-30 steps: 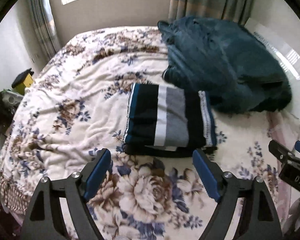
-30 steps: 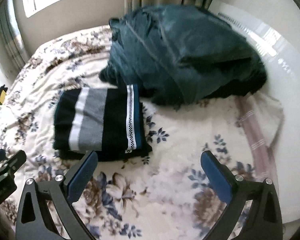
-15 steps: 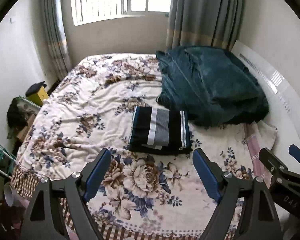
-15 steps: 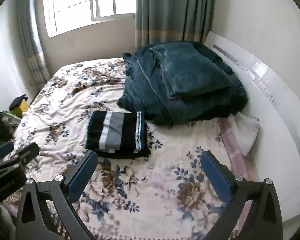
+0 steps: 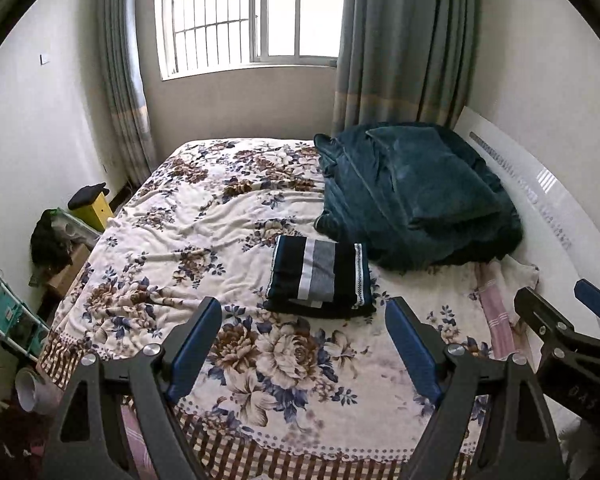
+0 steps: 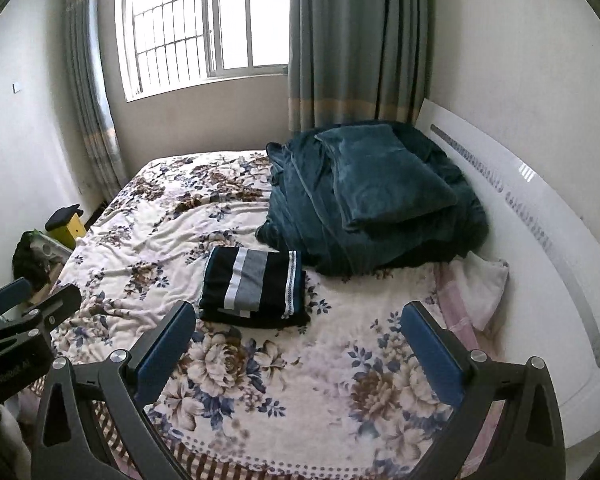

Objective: Fold small clothes

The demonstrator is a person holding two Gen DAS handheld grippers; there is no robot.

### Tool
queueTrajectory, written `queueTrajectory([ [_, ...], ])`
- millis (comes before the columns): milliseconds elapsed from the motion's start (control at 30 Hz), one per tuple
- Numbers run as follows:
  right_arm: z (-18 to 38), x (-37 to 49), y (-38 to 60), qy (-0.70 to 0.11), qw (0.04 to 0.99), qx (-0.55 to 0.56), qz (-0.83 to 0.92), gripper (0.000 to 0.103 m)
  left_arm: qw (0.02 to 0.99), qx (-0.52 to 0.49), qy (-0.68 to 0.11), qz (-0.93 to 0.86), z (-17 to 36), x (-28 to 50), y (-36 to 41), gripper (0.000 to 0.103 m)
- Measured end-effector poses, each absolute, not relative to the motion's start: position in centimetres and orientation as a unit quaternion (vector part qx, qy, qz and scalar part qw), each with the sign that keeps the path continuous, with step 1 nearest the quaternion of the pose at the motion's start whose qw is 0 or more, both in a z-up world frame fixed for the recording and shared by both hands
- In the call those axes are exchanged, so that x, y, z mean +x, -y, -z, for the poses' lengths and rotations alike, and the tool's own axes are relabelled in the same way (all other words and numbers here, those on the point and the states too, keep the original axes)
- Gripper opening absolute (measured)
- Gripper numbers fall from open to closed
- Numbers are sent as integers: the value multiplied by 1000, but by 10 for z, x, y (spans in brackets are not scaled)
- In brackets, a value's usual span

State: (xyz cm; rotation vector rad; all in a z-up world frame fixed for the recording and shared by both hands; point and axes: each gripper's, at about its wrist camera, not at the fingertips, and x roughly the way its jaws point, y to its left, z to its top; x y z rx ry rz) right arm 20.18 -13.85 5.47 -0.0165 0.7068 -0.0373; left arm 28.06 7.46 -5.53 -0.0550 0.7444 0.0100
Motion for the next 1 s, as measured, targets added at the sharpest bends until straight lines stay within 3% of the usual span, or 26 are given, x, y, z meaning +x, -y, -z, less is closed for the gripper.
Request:
queueTrajectory([
  [100, -63, 195, 142, -340, 940, -8, 15, 103, 933, -27, -359, -6, 53, 273, -72, 103],
  [1000, -77, 188, 151, -338, 941, -9, 7, 103, 937, -23, -347, -41, 44, 258, -73, 103],
])
